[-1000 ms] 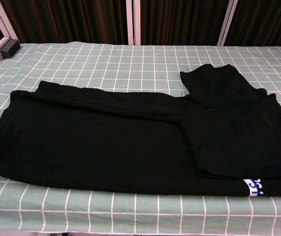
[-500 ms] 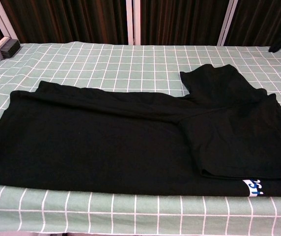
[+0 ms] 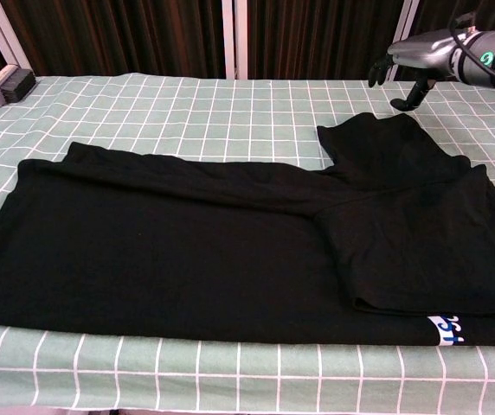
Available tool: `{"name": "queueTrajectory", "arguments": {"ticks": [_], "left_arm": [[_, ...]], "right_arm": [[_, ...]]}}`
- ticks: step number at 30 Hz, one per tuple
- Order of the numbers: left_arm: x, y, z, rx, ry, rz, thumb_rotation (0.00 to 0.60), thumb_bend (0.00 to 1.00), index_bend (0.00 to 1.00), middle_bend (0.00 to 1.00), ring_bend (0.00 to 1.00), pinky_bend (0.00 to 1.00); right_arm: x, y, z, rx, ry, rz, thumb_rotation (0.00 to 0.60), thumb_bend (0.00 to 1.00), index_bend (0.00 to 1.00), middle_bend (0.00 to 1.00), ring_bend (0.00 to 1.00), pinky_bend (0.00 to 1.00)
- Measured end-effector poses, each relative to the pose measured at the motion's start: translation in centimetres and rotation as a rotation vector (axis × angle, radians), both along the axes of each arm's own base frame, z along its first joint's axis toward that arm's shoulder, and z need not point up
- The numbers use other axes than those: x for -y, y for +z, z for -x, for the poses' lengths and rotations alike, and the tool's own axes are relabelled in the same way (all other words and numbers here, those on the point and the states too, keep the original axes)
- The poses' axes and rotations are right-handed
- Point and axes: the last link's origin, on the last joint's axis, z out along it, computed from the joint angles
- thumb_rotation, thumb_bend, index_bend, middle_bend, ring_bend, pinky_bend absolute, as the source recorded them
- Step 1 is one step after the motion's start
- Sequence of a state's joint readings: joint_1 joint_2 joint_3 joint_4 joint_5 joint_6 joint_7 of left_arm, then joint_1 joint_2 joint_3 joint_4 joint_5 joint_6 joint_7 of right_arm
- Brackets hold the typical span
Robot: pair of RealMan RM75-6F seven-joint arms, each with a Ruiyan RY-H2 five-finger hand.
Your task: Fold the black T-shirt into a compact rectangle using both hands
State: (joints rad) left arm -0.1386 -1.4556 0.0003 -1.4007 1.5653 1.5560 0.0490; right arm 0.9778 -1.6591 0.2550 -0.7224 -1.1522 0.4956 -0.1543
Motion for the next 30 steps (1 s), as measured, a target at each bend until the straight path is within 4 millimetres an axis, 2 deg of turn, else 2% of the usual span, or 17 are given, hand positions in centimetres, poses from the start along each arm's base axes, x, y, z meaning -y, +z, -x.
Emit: {"name": "queueTrajectory", "arguments": {"ticks": [7, 10, 13, 17, 25, 30], "left_arm": [[0.1, -0.1, 0.5, 0.024, 0.031, -0.002, 0.6, 0.22, 0.16, 0.12, 0.09, 0.18], [0.2, 0.0, 0.7, 0.028, 0.034, -0.004, 0.6, 0.23, 0.16, 0.12, 0.09, 0.18], [0.2, 0.1, 0.8, 0.032, 0.035, -0.009, 0.6, 0.22, 0.16, 0.12, 0.09, 0.18], [0.2, 0.2, 0.8, 0.037, 0.03, -0.014, 0.6, 0.22, 0.16, 0.12, 0.09, 0.18], [0.6, 0.4, 0.9, 0.047, 0.012, -0.028, 0.6, 0.23, 0.16, 0.12, 0.09, 0.18], [0.8, 0.5, 0.8, 0.052, -0.002, -0.037, 0.6, 0.23, 0.16, 0.12, 0.09, 0.18]], "right_arm": [[1.2, -3.4, -0.9, -0.054, -0.051, -0.038, 0.6, 0.44, 0.32, 0.23, 0.05, 0.15], [1.3, -4.2, -0.9, -0.065, -0.067, -0.047, 0.6, 0.44, 0.39, 0.23, 0.05, 0.15], [1.2, -4.5, -0.7, -0.061, -0.077, -0.043, 0.6, 0.46, 0.5, 0.26, 0.05, 0.15], [1.1, -4.4, -0.3, -0.048, -0.077, -0.027, 0.6, 0.46, 0.62, 0.29, 0.06, 0.15], [0.1, -2.8, -0.6, 0.014, 0.022, 0.01, 0.6, 0.46, 0.63, 0.29, 0.07, 0.15], [-2.6, -1.2, -1.6, 0.069, 0.13, -0.004, 0.6, 0.46, 0.62, 0.29, 0.07, 0.15]]}}
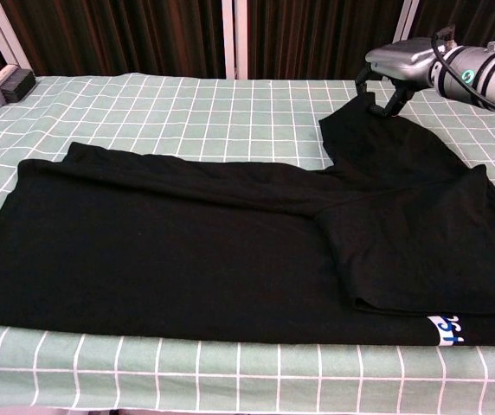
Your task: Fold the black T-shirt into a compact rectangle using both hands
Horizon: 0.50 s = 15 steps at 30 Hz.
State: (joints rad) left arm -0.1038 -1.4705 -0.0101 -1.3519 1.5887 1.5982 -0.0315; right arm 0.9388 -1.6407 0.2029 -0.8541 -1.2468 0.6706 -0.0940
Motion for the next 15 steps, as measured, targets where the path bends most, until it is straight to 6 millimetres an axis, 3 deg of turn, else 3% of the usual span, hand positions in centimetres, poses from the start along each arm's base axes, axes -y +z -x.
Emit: {"name": "queueTrajectory", "arguments": {"ticks": [5, 9, 12, 15], "left_arm": [[0.1, 0.1, -0.1, 0.005, -0.013, -0.004, 0.6, 0.23, 0.16, 0.12, 0.09, 0.18], [0.2, 0.1, -0.2, 0.005, -0.025, -0.003, 0.6, 0.23, 0.16, 0.12, 0.09, 0.18], [0.3, 0.1, -0.2, 0.006, -0.028, -0.001, 0.6, 0.22, 0.16, 0.12, 0.09, 0.18], [0.3, 0.0, -0.3, 0.011, -0.031, 0.001, 0.6, 0.23, 0.16, 0.12, 0.09, 0.18]], "right_arm": [[-4.9, 1.8, -1.5, 0.021, 0.103, -0.021, 0.6, 0.46, 0.62, 0.3, 0.07, 0.15], [-10.3, 4.2, -2.6, -0.003, 0.178, 0.003, 0.6, 0.46, 0.62, 0.3, 0.07, 0.15], [-14.1, 6.4, -2.0, -0.064, 0.198, 0.053, 0.6, 0.46, 0.62, 0.3, 0.07, 0.15], [-17.4, 8.1, -0.1, -0.16, 0.181, 0.095, 0.6, 0.45, 0.62, 0.3, 0.07, 0.15]]}}
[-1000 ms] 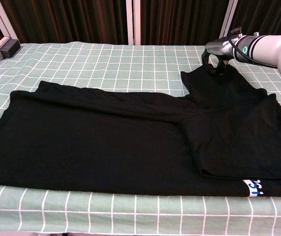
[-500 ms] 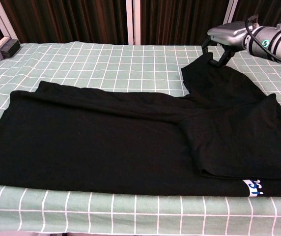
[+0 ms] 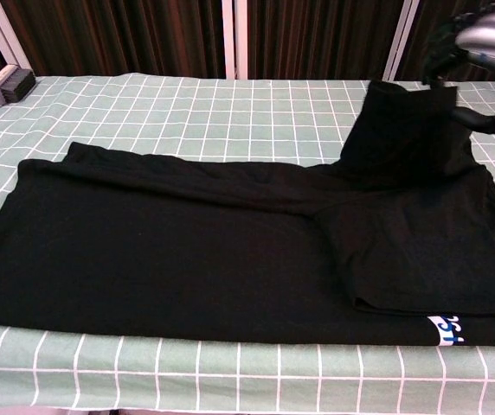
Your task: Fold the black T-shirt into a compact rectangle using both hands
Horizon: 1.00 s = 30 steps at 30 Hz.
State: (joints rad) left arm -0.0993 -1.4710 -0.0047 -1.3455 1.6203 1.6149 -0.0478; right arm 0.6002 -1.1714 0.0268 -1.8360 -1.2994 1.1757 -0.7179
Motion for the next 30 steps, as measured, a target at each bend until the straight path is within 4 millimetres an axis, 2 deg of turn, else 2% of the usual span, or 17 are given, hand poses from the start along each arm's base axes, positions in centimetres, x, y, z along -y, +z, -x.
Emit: {"name": "queueTrajectory", "arguments": {"ticks": [3, 7, 11, 12, 14, 16, 21, 25, 27, 30], "left_arm": [[0.0, -0.2, -0.1, 0.004, -0.003, 0.007, 0.6, 0.22, 0.17, 0.12, 0.09, 0.18], [-0.1, -0.5, -0.3, 0.0, -0.01, 0.014, 0.6, 0.22, 0.17, 0.12, 0.09, 0.18], [-0.1, -0.5, -0.4, 0.0, -0.011, 0.014, 0.6, 0.22, 0.17, 0.12, 0.09, 0.18], [-0.1, -0.5, -0.4, -0.001, -0.011, 0.014, 0.6, 0.22, 0.17, 0.12, 0.09, 0.18], [-0.1, -0.5, -0.3, 0.0, -0.009, 0.016, 0.6, 0.22, 0.17, 0.12, 0.09, 0.18], [-0.1, -0.4, -0.3, 0.003, -0.008, 0.015, 0.6, 0.22, 0.17, 0.12, 0.09, 0.18], [-0.2, -0.3, -0.4, 0.004, -0.017, 0.007, 0.6, 0.23, 0.17, 0.12, 0.09, 0.18], [-0.2, -0.4, -0.4, 0.01, -0.017, 0.008, 0.6, 0.23, 0.17, 0.12, 0.09, 0.18], [-0.2, -0.6, -0.5, 0.015, -0.017, 0.012, 0.6, 0.23, 0.17, 0.12, 0.09, 0.18], [-0.2, -0.7, -0.6, 0.009, -0.024, 0.014, 0.6, 0.23, 0.17, 0.12, 0.09, 0.18]], "right_arm": [[-2.3, -0.1, 1.5, -0.06, -0.02, -0.012, 0.6, 0.44, 0.59, 0.29, 0.07, 0.15], [-3.4, -2.3, 2.0, -0.077, -0.014, -0.059, 0.6, 0.41, 0.52, 0.26, 0.06, 0.13], [-4.6, -5.2, 2.4, -0.093, 0.005, -0.124, 0.6, 0.29, 0.3, 0.18, 0.02, 0.09], [-5.1, -5.7, 2.6, -0.094, 0.011, -0.14, 0.6, 0.25, 0.22, 0.16, 0.01, 0.08], [-5.7, -6.0, 2.8, -0.084, 0.012, -0.158, 0.6, 0.2, 0.06, 0.13, 0.0, 0.07], [-6.3, -5.9, 2.9, -0.064, 0.013, -0.165, 0.6, 0.18, 0.01, 0.13, 0.0, 0.07], [-7.4, -3.8, 3.3, 0.013, 0.007, -0.111, 0.6, 0.18, 0.01, 0.14, 0.0, 0.07], [-7.5, -1.8, 4.0, 0.086, -0.034, -0.061, 0.6, 0.19, 0.13, 0.18, 0.0, 0.07], [-6.9, -1.2, 4.5, 0.114, -0.071, -0.045, 0.6, 0.25, 0.19, 0.18, 0.0, 0.08], [-5.6, -1.0, 5.4, 0.132, -0.134, -0.039, 0.6, 0.43, 0.25, 0.19, 0.0, 0.08]]}}
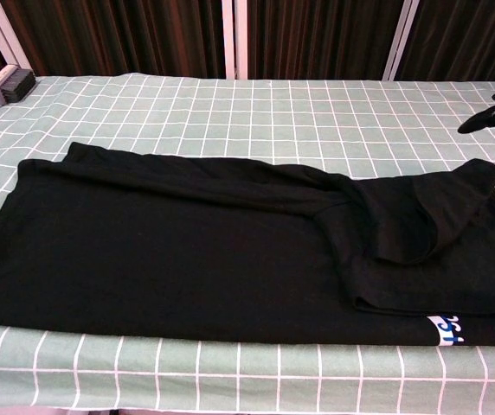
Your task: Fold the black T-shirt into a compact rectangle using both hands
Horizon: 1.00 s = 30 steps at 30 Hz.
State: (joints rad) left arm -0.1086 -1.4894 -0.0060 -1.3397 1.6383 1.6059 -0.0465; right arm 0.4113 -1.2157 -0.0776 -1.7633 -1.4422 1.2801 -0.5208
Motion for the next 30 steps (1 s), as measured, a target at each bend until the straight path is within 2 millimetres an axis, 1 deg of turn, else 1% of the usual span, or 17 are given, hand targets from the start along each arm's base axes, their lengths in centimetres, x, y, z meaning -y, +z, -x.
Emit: {"name": "queueTrajectory", "arguments": {"ticks": [1, 4, 5, 7, 9, 13, 19, 23, 26, 30], "left_arm": [[0.0, 0.0, 0.0, -0.003, -0.002, -0.001, 0.6, 0.23, 0.17, 0.12, 0.09, 0.18], [-0.1, 0.0, 0.0, -0.007, 0.0, -0.004, 0.6, 0.22, 0.17, 0.12, 0.09, 0.18], [-0.1, 0.0, 0.0, -0.008, 0.002, -0.005, 0.6, 0.22, 0.17, 0.12, 0.09, 0.18], [-0.1, 0.0, 0.0, -0.011, 0.004, -0.005, 0.6, 0.22, 0.17, 0.12, 0.09, 0.18], [0.0, 0.1, 0.0, -0.015, 0.005, -0.005, 0.6, 0.22, 0.17, 0.12, 0.09, 0.18], [0.0, 0.1, 0.1, -0.018, 0.012, -0.006, 0.6, 0.23, 0.17, 0.12, 0.09, 0.18], [-0.1, 0.1, 0.0, -0.021, 0.013, -0.004, 0.6, 0.23, 0.17, 0.12, 0.09, 0.18], [-0.2, 0.0, -0.3, -0.022, 0.007, 0.002, 0.6, 0.22, 0.17, 0.12, 0.09, 0.18], [-0.3, -0.1, -0.4, -0.027, 0.001, 0.006, 0.6, 0.23, 0.17, 0.12, 0.09, 0.18], [-0.3, 0.0, -0.5, -0.032, 0.0, 0.005, 0.6, 0.22, 0.17, 0.12, 0.09, 0.18]], "right_arm": [[0.4, -0.1, 0.3, 0.005, -0.021, -0.007, 0.6, 0.5, 0.27, 0.19, 0.0, 0.08], [2.0, -0.8, 1.1, 0.024, -0.088, -0.051, 0.6, 0.68, 0.3, 0.19, 0.0, 0.08], [2.6, -1.1, 1.2, 0.029, -0.102, -0.066, 0.6, 0.72, 0.31, 0.19, 0.0, 0.08], [3.8, -1.9, 1.5, 0.034, -0.121, -0.098, 0.6, 0.75, 0.33, 0.19, 0.0, 0.08], [4.9, -2.6, 1.7, 0.042, -0.136, -0.122, 0.6, 0.75, 0.34, 0.19, 0.0, 0.08], [6.0, -3.4, 1.8, 0.057, -0.147, -0.145, 0.6, 0.75, 0.35, 0.19, 0.0, 0.08], [6.3, -2.8, 2.3, 0.101, -0.151, -0.104, 0.6, 0.74, 0.35, 0.19, 0.0, 0.08], [6.7, -2.4, 3.1, 0.114, -0.159, -0.076, 0.6, 0.74, 0.35, 0.19, 0.0, 0.08], [6.9, -2.8, 3.5, 0.101, -0.164, -0.09, 0.6, 0.74, 0.35, 0.19, 0.0, 0.08], [6.5, -3.8, 3.4, 0.088, -0.147, -0.124, 0.6, 0.74, 0.36, 0.19, 0.0, 0.08]]}}
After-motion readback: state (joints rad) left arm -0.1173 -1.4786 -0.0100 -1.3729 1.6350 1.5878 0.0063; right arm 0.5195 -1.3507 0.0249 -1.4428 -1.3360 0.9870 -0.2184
